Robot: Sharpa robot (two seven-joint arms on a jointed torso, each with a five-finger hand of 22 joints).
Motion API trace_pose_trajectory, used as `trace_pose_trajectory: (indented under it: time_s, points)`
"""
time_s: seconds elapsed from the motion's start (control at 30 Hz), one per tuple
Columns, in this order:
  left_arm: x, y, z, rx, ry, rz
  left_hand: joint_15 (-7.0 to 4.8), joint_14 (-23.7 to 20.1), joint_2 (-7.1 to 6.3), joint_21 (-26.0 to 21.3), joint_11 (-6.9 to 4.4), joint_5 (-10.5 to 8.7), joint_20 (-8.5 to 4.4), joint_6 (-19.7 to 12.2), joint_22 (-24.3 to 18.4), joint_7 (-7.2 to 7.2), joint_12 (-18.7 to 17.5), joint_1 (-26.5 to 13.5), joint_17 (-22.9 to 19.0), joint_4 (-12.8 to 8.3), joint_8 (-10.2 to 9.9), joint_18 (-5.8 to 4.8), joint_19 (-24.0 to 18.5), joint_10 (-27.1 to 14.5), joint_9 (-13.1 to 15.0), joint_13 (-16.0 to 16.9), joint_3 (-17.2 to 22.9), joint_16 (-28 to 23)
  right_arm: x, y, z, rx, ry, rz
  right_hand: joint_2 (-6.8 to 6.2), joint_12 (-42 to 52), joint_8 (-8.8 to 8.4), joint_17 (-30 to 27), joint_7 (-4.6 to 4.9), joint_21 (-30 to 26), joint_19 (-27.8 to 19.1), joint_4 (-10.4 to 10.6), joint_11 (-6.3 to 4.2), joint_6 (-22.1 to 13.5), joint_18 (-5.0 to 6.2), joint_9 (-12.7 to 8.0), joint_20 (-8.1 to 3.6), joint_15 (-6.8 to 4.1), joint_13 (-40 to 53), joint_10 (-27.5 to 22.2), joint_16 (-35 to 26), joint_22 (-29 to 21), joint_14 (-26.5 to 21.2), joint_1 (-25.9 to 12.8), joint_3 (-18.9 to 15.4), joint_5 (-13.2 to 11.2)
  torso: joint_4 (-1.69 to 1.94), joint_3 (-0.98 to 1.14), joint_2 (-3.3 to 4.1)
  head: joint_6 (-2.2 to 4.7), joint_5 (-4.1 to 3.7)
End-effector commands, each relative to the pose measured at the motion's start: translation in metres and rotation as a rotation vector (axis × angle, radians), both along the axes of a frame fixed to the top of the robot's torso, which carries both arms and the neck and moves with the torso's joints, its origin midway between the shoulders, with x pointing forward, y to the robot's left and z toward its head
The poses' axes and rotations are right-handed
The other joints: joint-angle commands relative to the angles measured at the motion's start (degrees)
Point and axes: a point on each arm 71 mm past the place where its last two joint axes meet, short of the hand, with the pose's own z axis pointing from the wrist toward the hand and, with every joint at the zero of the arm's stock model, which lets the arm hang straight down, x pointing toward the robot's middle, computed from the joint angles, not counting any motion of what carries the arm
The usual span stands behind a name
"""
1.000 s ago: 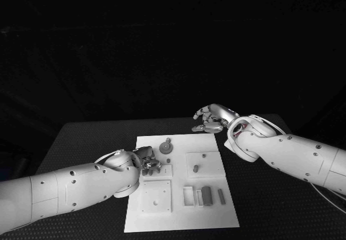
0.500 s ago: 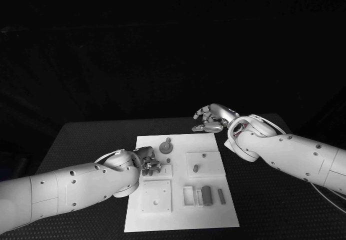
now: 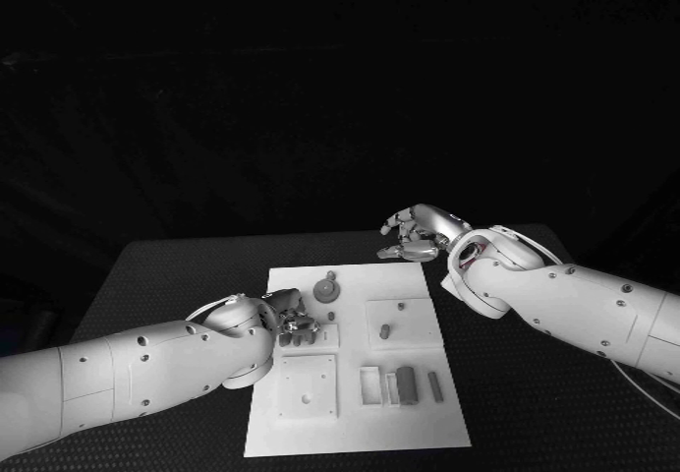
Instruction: Assemble the parts on the task board
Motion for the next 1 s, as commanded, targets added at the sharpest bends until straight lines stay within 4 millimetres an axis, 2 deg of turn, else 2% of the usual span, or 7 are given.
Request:
trace_pose_trajectory:
  time_s: [0.03,0.17,0.23,0.33,0.6,1.0]
  points:
    - [-0.0012,-0.0008,-0.0019,0.005,0.01,-0.012,-0.12,0.03,-0.82,-0.37,0.12,-0.62,0.07,-0.3,0.09,-0.16,0.27,0.06,-0.12,0.54,0.36,0.33,0.4,0.15,0.01,-0.01,-0.04,0.4,-0.0001,0.0004,-0.0002,-0.001,0.006,0.005,0.05,0.23,0.3,-0.06,0.85,-0.4,0.38,0.25,-0.03,-0.4,3.22,-0.06,-0.19,0.04,-0.1,-0.22,0.17,0.72,-0.48,-0.51,0.02,-0.06,0.0,0.0,0.0,-0.04,0.0]
    - [-0.0012,-0.0003,-0.0021,0.006,0.011,-0.012,-0.13,-0.06,-2.41,-0.62,0.12,-2.63,0.06,-0.34,0.22,-0.16,0.23,-0.06,-0.41,1.74,0.33,0.35,0.45,0.13,-0.01,-0.05,-0.18,0.57,0.0,0.0003,-0.0003,-0.001,0.007,0.005,0.03,0.24,0.29,-0.06,0.86,-0.41,0.38,0.29,-0.03,-0.42,3.22,-0.08,-0.2,0.05,-0.11,-0.23,0.17,0.72,-0.48,-0.52,0.02,-0.06,-0.01,0.01,0.0,-0.04,0.0]
    - [-0.0013,-0.0003,-0.0021,0.005,0.012,-0.012,-0.14,-0.09,-3.02,-0.7,0.12,-3.05,0.06,-0.34,0.26,-0.17,0.23,-0.03,-0.49,2.08,0.33,0.35,0.47,0.13,-0.01,-0.06,-0.18,0.63,0.0,0.0003,-0.0003,-0.001,0.007,0.005,0.02,0.24,0.28,-0.06,0.86,-0.41,0.38,0.32,-0.03,-0.43,3.22,-0.08,-0.2,0.05,-0.12,-0.23,0.17,0.72,-0.48,-0.53,0.03,-0.05,-0.01,0.01,0.0,-0.07,0.0]
    - [-0.0013,-0.0002,-0.0022,0.005,0.013,-0.013,-0.14,-0.13,-3.94,-0.81,0.12,-3.23,0.06,-0.36,0.32,-0.17,0.21,0.03,-0.61,2.5,0.33,0.35,0.49,0.12,-0.02,-0.07,-0.18,0.71,0.0,0.0002,-0.0003,-0.001,0.007,0.005,0.0,0.24,0.28,-0.06,0.86,-0.42,0.38,0.34,-0.03,-0.44,3.22,-0.09,-0.2,0.05,-0.13,-0.23,0.17,0.72,-0.48,-0.54,0.03,-0.05,-0.01,0.0,0.0,-0.04,0.01]
    - [-0.0012,0.0008,-0.0023,0.003,0.012,-0.01,-0.15,-0.2,-4.52,-0.91,0.12,-3.25,0.04,-0.41,0.4,-0.16,0.19,0.54,-0.73,2.59,0.31,0.38,0.5,0.08,-0.03,-0.09,-0.03,0.78,0.0,0.0002,-0.0003,0.0,0.008,0.005,-0.02,0.25,0.27,-0.07,0.86,-0.42,0.38,0.39,-0.03,-0.45,3.22,-0.1,-0.2,0.05,-0.14,-0.23,0.17,0.72,-0.48,-0.55,0.03,-0.05,0.0,-0.02,0.0,-0.01,0.03]
    - [-0.0014,0.0017,-0.0023,0.001,0.011,-0.01,-0.08,-0.44,-6.98,-1.29,0.21,-3.67,0.11,-0.62,0.56,-0.05,0.08,1.1,-1.08,3.3,0.23,0.33,0.5,-0.06,-0.06,-0.14,-0.15,0.94,0.0002,-0.0003,-0.0004,-0.001,0.008,0.004,-0.05,0.27,0.27,-0.07,0.86,-0.44,0.39,0.5,-0.02,-0.46,3.22,-0.12,-0.2,0.05,-0.16,-0.24,0.17,0.73,-0.48,-0.58,0.04,-0.05,-0.01,-0.03,0.01,0.04,0.06]
